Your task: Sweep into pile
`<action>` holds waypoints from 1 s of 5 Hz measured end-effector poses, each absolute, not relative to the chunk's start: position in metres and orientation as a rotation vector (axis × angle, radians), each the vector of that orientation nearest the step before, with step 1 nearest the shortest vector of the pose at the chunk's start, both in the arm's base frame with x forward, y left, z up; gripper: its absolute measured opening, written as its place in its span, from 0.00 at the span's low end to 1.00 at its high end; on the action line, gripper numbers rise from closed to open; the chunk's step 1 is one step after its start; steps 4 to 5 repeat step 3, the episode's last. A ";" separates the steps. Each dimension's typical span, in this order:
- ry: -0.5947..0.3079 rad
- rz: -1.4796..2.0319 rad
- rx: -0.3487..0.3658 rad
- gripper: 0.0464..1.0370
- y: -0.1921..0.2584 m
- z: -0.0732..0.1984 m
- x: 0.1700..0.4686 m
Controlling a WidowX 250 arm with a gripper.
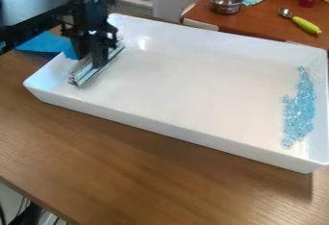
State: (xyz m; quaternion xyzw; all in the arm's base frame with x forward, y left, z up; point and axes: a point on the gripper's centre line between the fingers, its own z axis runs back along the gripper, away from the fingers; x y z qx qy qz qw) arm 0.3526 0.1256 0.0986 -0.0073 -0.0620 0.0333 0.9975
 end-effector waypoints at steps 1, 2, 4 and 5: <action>-0.095 0.133 -0.045 0.70 0.121 0.096 0.349; -0.083 0.099 -0.095 0.95 0.112 0.100 0.347; -0.173 0.038 -0.082 0.97 0.109 0.151 0.339; -0.173 0.038 -0.082 0.97 0.109 0.151 0.339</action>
